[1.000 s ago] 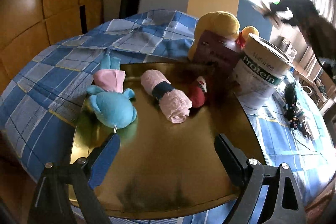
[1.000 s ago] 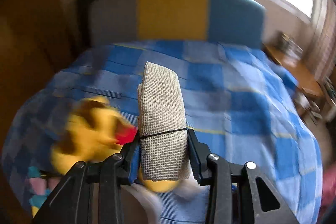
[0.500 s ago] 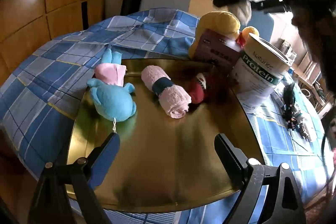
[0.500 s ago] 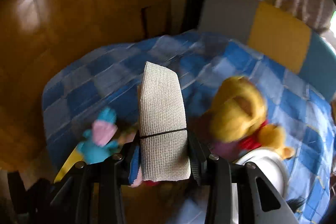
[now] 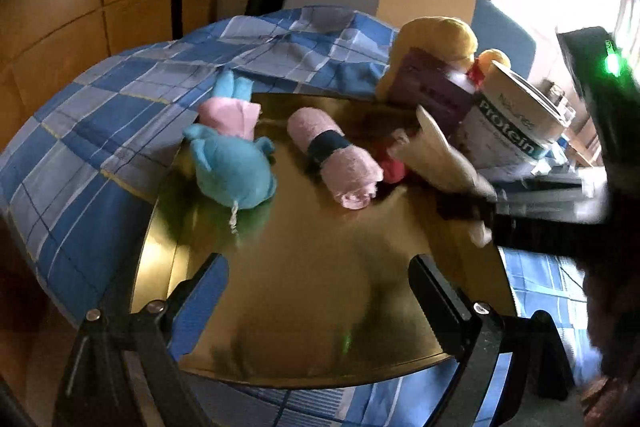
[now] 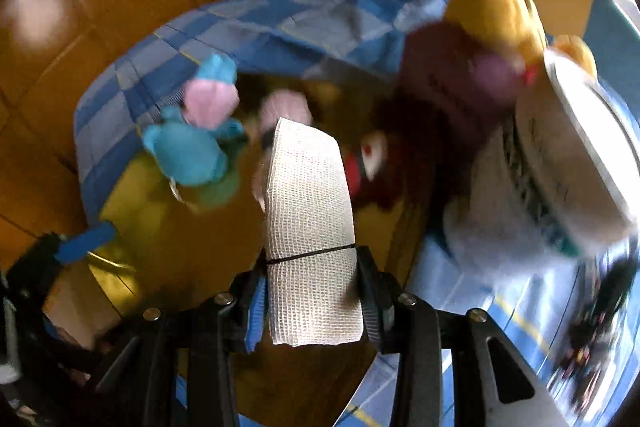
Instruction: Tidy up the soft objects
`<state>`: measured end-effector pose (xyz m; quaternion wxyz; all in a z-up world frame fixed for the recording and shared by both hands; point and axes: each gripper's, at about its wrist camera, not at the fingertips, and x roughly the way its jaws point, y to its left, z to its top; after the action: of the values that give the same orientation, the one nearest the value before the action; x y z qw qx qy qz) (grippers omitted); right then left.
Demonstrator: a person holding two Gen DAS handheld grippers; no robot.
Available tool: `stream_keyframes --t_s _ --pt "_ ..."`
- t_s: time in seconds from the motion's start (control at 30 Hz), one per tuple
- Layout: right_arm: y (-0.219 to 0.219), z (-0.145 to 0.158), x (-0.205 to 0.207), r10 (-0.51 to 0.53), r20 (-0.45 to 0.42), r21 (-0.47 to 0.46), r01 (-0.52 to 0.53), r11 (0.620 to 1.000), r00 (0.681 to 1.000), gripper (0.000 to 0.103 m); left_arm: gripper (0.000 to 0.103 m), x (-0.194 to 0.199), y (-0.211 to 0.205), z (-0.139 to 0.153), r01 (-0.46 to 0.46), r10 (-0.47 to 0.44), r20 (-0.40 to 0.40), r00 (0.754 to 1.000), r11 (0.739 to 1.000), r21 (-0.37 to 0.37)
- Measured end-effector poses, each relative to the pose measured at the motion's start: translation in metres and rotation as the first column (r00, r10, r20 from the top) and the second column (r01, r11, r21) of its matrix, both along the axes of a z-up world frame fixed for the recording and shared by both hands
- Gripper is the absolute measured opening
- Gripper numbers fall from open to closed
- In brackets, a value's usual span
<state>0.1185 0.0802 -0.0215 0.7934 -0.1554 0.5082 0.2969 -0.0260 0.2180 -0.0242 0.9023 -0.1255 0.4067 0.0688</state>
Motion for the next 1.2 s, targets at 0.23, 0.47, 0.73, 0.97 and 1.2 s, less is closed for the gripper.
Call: stream_keyframes --t_s 0.23,0.47,0.73,0.97,1.2 --pt "0.001 -0.024 0.002 -0.098 0.001 -0.042 0.098 0.994 0.995 0.041 0.092 -0.003 0.000 -0.001 0.003 -0.003 -0.001 1.000 1.000 0.006" --pt "0.000 -0.030 0.002 -0.090 0.003 -0.044 0.090 0.995 0.996 0.044 0.092 -0.004 0.001 -0.002 -0.003 0.003 -0.007 1.000 1.000 0.009" --pt "-0.007 -0.026 -0.003 -0.098 0.004 0.007 0.098 0.995 0.995 0.048 0.092 -0.005 -0.001 -0.001 0.002 -0.002 -0.006 1.000 1.000 0.015" --pt "-0.031 -0.001 -0.018 -0.100 0.053 0.116 0.094 0.989 0.994 0.048 0.092 -0.005 -0.010 0.003 0.027 -0.027 -0.003 1.000 0.999 0.034" --pt "-0.078 0.008 -0.030 -0.135 0.075 0.139 0.124 0.983 0.988 0.048 0.092 -0.003 -0.031 0.009 0.094 -0.095 0.005 0.996 0.994 0.058"
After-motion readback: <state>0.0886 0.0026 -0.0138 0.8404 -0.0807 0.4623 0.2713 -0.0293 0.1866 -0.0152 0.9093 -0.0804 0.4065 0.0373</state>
